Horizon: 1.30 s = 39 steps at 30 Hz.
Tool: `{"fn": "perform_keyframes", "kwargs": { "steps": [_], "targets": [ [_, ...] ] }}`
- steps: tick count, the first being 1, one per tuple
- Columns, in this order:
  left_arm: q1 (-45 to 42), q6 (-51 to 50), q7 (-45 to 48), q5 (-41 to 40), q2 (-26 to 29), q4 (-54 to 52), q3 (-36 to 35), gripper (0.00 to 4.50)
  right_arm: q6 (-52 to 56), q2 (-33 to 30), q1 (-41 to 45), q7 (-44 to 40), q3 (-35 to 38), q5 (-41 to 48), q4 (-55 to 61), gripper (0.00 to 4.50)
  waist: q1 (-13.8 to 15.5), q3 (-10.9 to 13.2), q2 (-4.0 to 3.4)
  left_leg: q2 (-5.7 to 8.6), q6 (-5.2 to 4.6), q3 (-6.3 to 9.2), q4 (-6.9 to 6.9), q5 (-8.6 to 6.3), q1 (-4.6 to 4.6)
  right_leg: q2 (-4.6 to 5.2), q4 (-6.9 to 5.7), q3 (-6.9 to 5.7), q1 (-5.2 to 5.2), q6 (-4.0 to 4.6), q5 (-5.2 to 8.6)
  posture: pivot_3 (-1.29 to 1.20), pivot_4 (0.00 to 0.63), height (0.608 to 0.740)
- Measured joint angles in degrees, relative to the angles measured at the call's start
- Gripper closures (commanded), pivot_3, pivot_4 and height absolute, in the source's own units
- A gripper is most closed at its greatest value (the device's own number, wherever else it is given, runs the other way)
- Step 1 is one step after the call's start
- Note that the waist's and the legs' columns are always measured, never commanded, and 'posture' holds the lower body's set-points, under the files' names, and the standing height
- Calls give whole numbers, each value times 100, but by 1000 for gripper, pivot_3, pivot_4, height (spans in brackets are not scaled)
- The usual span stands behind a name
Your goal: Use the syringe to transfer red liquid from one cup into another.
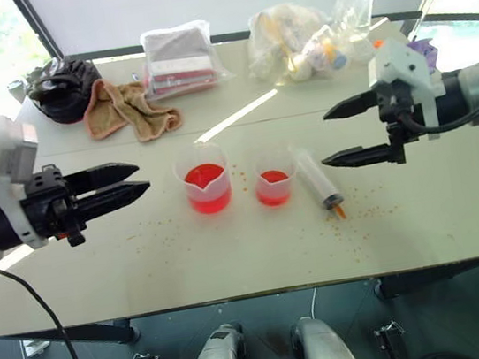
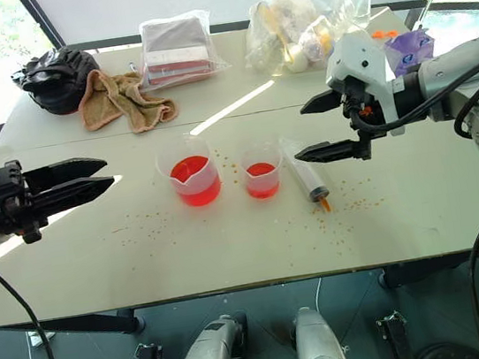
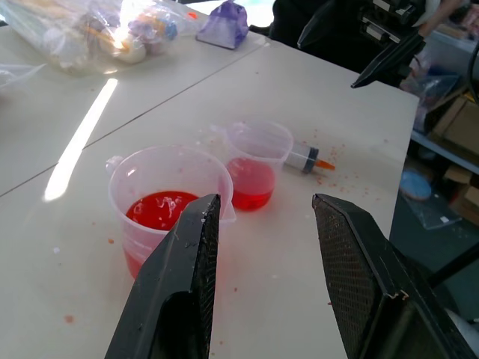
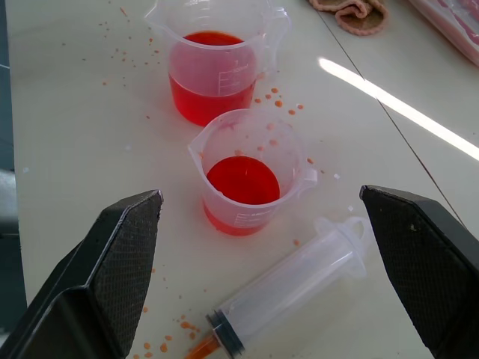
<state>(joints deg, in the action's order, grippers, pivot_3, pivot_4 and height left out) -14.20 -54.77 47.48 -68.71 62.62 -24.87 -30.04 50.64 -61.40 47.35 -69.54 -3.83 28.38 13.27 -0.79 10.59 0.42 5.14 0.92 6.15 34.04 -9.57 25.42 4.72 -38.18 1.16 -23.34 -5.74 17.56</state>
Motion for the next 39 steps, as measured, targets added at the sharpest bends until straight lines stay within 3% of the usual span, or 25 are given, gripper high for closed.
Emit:
{"fn": "perform_keyframes", "kwargs": {
  "steps": [20,29,32,35,39],
  "targets": [
    [151,-92,-75,48,-77,-103,4,2444,230,-43,119,-31,-312,-158,4,76,0,0,0,0,0,0,1,0,0,0,-1,0,0,-1,0,0,150,736],
    [6,-89,-115,54,-189,-100,114,2444,559,73,356,431,-573,-509,-64,76,-4,-1,0,0,0,0,2,0,-1,0,-2,0,0,-1,0,0,150,736],
    [-59,-79,-151,71,-244,-97,249,2444,1622,594,759,1093,-1069,-768,-411,76,-21,-1,1,1,1,-1,4,1,-1,-2,-6,4,-1,0,-1,0,150,736],
    [-166,-50,-168,80,-282,-106,328,2444,2558,1336,1421,1735,-1462,-1068,-1458,76,-45,-2,1,0,4,-2,7,3,-4,-4,-14,8,-4,3,-3,0,150,736],
    [-179,-42,-198,137,-302,-94,392,2444,3049,1902,1952,2240,-1774,-1370,-2774,76,-4,-2,2,4,3,-2,6,3,1,-3,-14,6,-6,0,-5,0,150,736]
  ]
}}
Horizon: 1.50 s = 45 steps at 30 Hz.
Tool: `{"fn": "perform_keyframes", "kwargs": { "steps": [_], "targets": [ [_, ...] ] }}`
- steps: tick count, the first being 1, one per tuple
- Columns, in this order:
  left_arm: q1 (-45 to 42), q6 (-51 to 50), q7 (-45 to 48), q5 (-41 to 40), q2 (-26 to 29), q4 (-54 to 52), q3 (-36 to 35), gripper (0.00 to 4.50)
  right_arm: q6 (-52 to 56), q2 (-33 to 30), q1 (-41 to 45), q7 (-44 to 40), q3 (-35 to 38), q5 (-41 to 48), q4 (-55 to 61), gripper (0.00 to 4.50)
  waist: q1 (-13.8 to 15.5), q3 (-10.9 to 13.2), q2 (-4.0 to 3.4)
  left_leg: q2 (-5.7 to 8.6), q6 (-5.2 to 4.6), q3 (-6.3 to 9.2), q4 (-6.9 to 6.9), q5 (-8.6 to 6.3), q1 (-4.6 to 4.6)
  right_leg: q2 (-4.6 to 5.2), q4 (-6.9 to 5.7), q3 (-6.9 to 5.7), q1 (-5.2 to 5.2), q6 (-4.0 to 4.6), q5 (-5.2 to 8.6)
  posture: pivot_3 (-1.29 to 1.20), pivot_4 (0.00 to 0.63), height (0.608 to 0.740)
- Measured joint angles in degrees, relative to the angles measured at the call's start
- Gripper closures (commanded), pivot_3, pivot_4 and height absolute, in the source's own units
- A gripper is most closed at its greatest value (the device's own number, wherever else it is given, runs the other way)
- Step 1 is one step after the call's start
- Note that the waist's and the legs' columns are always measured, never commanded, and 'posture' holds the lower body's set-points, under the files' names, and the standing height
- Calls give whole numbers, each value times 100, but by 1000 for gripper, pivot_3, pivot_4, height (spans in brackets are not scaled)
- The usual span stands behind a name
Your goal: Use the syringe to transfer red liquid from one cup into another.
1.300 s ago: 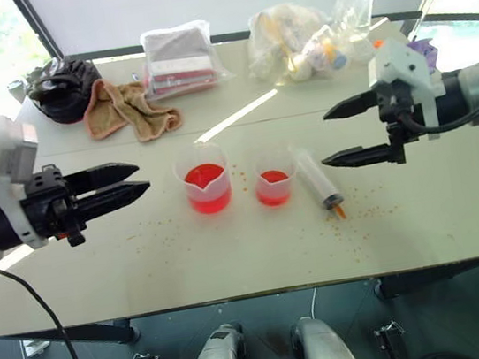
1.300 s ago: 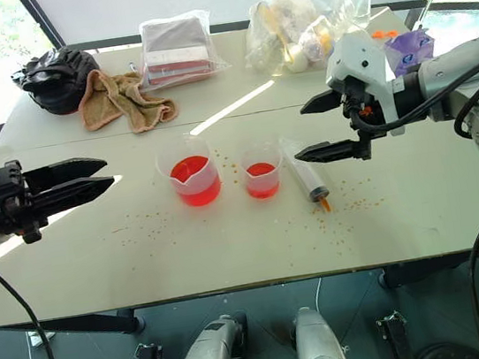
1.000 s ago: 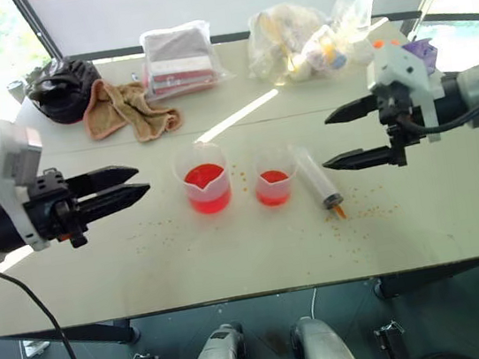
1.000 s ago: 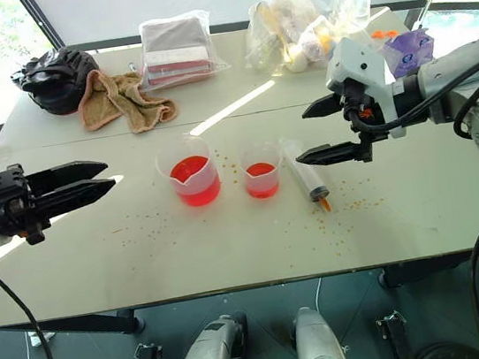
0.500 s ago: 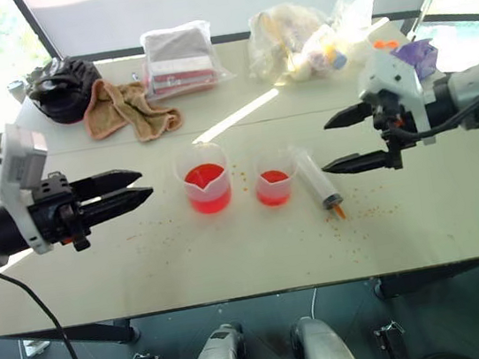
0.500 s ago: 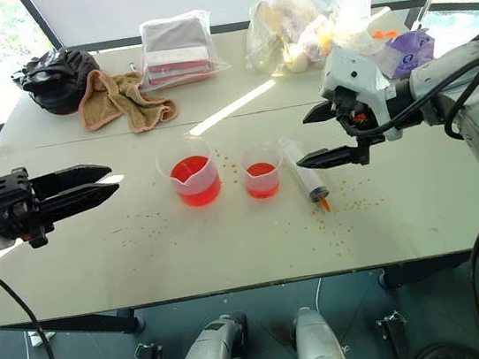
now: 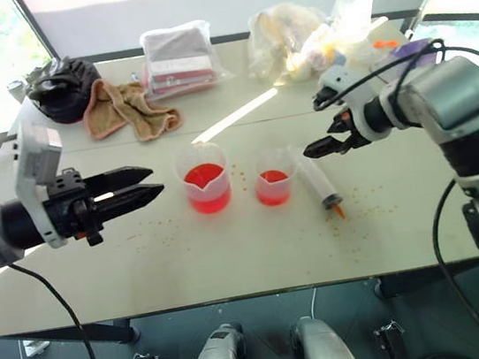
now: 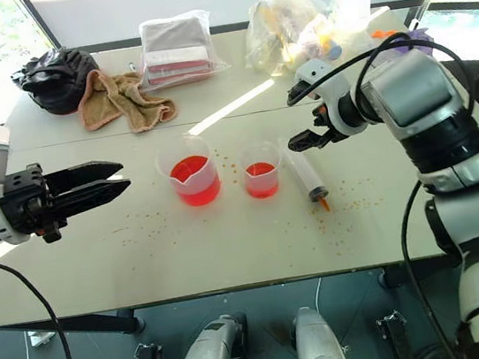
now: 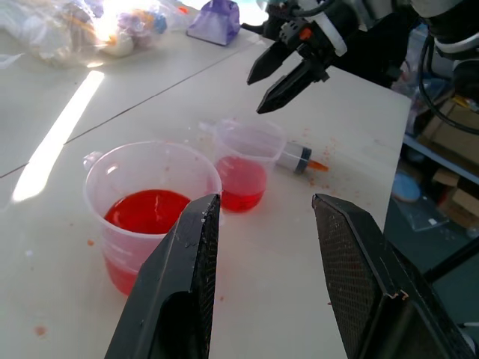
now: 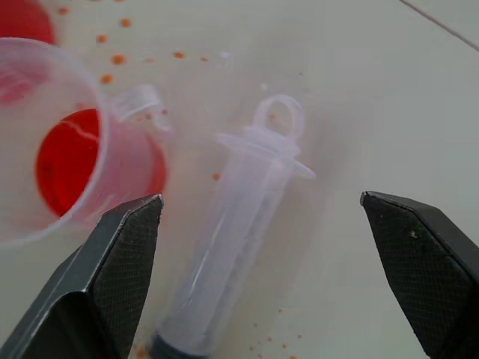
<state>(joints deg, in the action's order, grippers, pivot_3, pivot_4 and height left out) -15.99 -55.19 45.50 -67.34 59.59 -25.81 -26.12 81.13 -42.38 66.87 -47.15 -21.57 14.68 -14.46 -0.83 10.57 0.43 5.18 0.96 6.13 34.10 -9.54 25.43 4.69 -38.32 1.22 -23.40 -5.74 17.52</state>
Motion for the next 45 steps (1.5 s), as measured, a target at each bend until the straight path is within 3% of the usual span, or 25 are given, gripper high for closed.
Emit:
{"fn": "perform_keyframes", "kwargs": {
  "steps": [6,24,30,31,38,43,45],
  "targets": [
    [68,40,-109,40,-20,-32,-11,2444,-6,555,536,248,-391,-337,-1594,76,-15,0,0,1,0,-2,-1,0,-1,-1,-1,1,-1,-7,-4,0,150,736],
    [674,39,-676,-281,-104,-490,-543,2444,-1383,1936,1095,126,-734,-1419,-4254,76,-172,-6,4,0,7,0,4,4,-14,-8,-32,2,0,-9,-6,0,150,736],
    [739,40,-752,-339,-103,-613,-634,2444,-1650,2127,1191,70,-594,-1676,-4594,2922,-172,-8,6,-1,12,2,5,7,-24,-11,-38,2,6,-4,-9,0,150,736],
    [739,40,-764,-339,-103,-617,-634,2444,-1650,2133,1198,58,-578,-1697,-4613,3080,-171,-8,6,-1,12,2,5,7,-24,-11,-39,2,5,-4,-9,0,150,736],
    [642,50,-739,-317,-25,-500,-627,2444,-1666,2015,1115,454,-5,-1751,-4442,3080,-155,-6,3,1,13,3,6,8,-15,-9,-43,2,-5,-4,-9,0,150,736],
    [369,68,-605,-260,114,-131,-624,2444,-3148,1451,793,1823,916,-1882,-3140,3080,-154,-3,-1,3,14,1,4,9,-7,-8,-46,3,-15,-5,-9,0,150,736],
    [131,67,-535,-233,140,75,-580,2444,-3559,1455,907,2188,1650,-1607,-2917,3080,-178,-2,0,-2,16,1,2,10,-7,-15,-52,4,-17,-4,-8,0,150,736]
  ]
}}
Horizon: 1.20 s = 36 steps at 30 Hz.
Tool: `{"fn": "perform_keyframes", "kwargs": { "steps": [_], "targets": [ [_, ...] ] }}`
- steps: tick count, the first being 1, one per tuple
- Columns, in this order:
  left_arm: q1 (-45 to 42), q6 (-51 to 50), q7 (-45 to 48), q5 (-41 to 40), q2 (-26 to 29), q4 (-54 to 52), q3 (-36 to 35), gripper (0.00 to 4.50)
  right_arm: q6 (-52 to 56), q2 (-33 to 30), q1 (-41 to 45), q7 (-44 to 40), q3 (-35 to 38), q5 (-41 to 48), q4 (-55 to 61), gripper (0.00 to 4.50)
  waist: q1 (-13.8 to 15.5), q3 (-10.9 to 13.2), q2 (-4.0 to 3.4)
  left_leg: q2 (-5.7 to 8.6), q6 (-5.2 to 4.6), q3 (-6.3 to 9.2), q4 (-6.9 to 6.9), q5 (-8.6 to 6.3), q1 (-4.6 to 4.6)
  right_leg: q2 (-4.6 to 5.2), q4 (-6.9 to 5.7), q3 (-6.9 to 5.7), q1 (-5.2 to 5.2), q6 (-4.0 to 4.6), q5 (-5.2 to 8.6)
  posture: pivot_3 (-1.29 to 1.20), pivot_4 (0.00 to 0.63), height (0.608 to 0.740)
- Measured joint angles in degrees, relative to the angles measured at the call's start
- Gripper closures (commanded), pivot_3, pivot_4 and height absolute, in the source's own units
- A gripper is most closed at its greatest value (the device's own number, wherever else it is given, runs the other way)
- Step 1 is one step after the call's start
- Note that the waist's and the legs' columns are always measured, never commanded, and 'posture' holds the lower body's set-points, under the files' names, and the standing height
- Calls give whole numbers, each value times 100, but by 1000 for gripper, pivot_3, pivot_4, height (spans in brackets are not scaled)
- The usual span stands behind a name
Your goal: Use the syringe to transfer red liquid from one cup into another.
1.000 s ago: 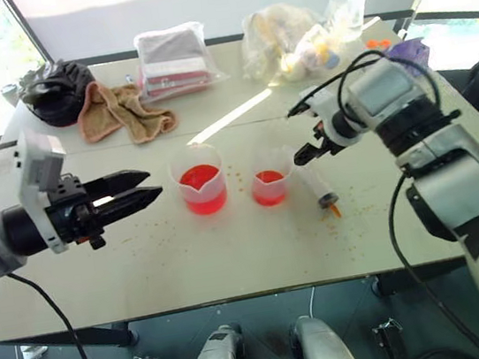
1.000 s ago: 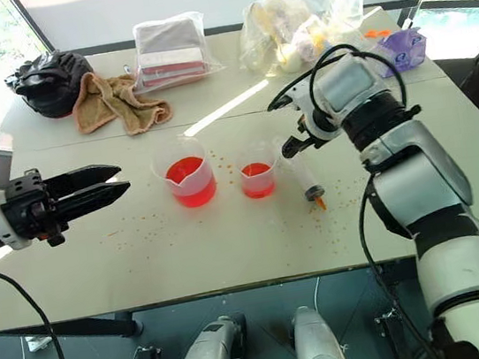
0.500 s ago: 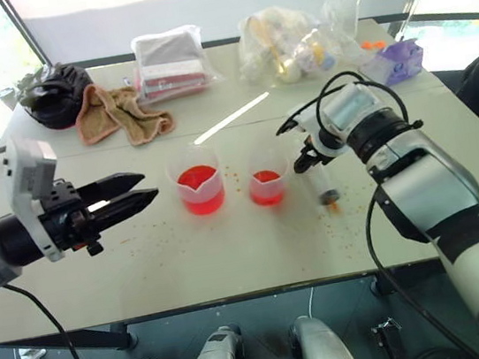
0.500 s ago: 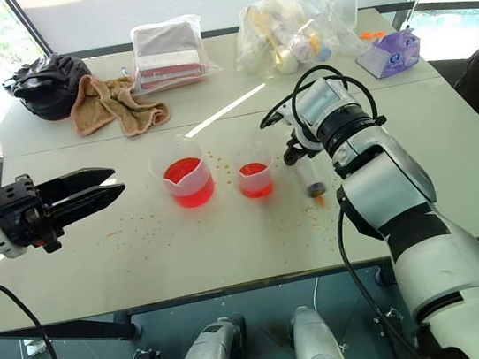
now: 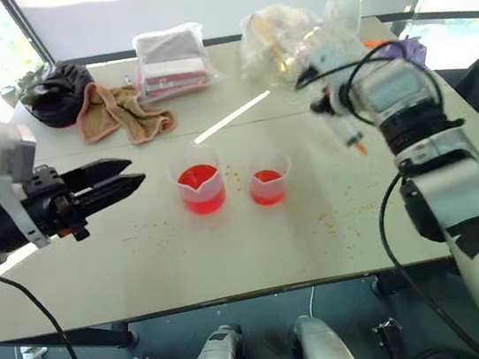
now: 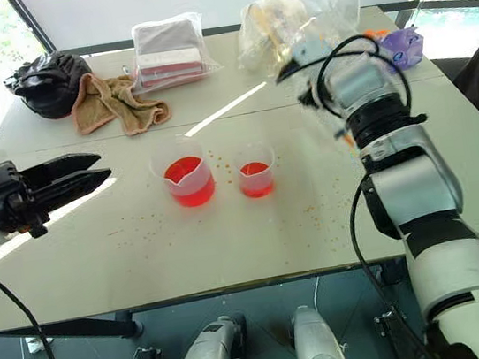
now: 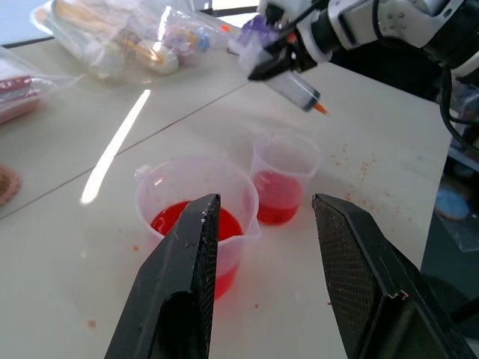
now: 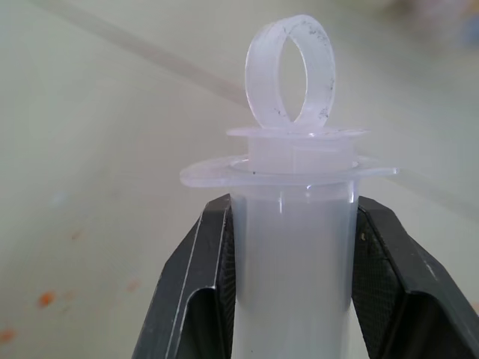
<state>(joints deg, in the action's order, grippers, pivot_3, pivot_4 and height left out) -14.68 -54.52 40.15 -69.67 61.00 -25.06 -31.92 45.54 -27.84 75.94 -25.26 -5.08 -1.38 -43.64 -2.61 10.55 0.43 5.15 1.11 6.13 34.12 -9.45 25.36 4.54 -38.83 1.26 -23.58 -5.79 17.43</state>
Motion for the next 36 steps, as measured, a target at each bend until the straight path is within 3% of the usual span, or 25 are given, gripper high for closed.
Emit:
{"fn": "perform_keyframes", "kwargs": {
  "steps": [4,6,11,17,26,36],
  "targets": [
    [-785,-5,183,44,250,603,210,2444,-1160,455,178,161,1172,851,946,3080,-54,0,0,-6,0,-4,-4,1,-4,-6,-17,3,-4,0,1,0,150,736],
    [-1172,-4,276,90,351,897,307,2444,-1488,875,153,-73,1375,1312,1556,3080,-108,0,1,-7,0,-2,-4,1,-7,-6,-24,0,-3,-1,1,0,150,736],
    [-2130,-26,438,223,519,1566,640,2444,-1679,2065,-213,-348,1489,2373,2647,3080,-130,0,1,-3,4,3,2,5,-7,-5,-33,0,-4,-1,1,0,150,736],
    [-2938,-334,408,167,570,1792,849,2444,-2094,2977,-1277,-603,843,2643,3462,3080,-108,-7,11,0,6,8,4,6,-8,-4,-38,0,-4,-2,1,0,150,736],
    [-3313,-840,186,-69,527,1819,862,2444,-2495,3225,-2381,-909,-124,2293,3487,3080,-133,-6,11,-3,14,10,4,11,-8,-8,-43,0,-10,-1,1,0,150,736],
    [-2987,-1026,-100,-213,-184,1412,1090,2444,-3078,3251,-2769,-1008,-504,1865,3124,3080,-129,-6,12,-3,20,13,4,14,-10,-9,-44,0,-8,-1,1,0,150,736]
  ]
}}
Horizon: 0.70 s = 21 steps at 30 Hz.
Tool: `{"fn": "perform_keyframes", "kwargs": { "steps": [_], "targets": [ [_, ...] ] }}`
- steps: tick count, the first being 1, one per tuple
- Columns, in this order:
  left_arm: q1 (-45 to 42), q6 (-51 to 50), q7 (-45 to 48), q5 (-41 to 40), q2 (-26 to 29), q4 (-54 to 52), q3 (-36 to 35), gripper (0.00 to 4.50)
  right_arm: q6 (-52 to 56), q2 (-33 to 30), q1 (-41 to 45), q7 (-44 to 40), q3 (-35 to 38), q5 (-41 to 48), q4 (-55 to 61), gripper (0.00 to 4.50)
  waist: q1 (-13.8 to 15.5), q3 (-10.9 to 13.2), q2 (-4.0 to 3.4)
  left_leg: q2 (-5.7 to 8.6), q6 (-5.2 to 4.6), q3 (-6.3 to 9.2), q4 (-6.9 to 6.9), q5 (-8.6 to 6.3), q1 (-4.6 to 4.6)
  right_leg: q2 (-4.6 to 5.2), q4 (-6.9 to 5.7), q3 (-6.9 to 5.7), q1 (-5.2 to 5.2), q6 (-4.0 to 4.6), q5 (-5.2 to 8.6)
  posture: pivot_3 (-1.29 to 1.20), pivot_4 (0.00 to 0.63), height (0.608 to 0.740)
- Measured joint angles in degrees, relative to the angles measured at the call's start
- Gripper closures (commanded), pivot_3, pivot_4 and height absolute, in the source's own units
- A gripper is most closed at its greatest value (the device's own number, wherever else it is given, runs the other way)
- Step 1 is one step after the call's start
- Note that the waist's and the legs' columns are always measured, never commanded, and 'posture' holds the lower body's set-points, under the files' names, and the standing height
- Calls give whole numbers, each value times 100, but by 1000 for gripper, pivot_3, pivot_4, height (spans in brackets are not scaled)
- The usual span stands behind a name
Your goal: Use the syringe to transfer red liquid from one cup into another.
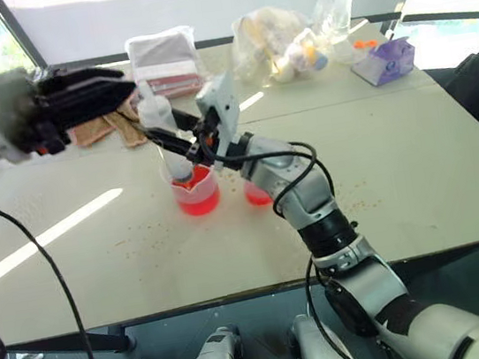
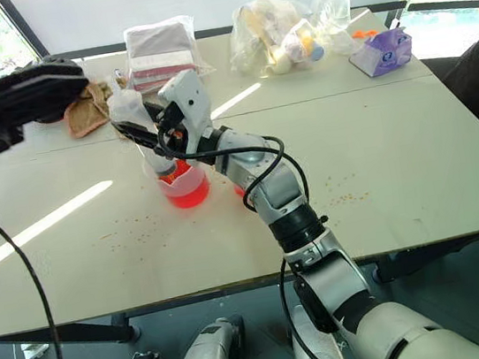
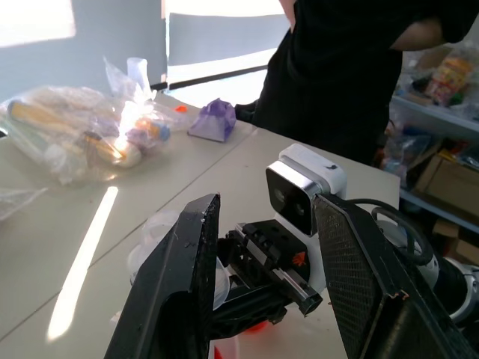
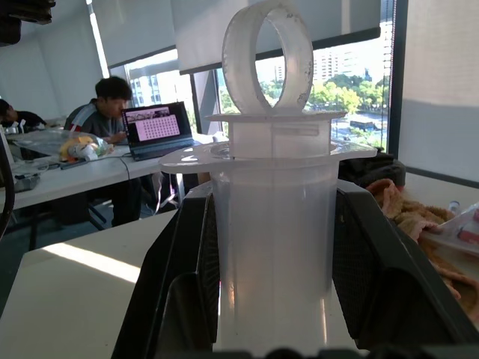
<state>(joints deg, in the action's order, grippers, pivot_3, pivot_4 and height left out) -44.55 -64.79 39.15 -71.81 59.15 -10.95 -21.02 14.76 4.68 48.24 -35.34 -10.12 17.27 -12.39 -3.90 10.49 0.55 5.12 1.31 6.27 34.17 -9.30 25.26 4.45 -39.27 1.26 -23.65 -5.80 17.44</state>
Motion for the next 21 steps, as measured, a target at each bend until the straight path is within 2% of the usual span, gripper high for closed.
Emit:
{"fn": "perform_keyframes", "kwargs": {
  "steps": [21],
  "targets": [
    [634,308,378,708,-128,-307,105,2444,-90,-30,-5,-46,3,-23,-125,3080,4,0,0,0,2,1,-2,1,-1,0,1,0,1,0,0,0,150,736]
  ]
}}
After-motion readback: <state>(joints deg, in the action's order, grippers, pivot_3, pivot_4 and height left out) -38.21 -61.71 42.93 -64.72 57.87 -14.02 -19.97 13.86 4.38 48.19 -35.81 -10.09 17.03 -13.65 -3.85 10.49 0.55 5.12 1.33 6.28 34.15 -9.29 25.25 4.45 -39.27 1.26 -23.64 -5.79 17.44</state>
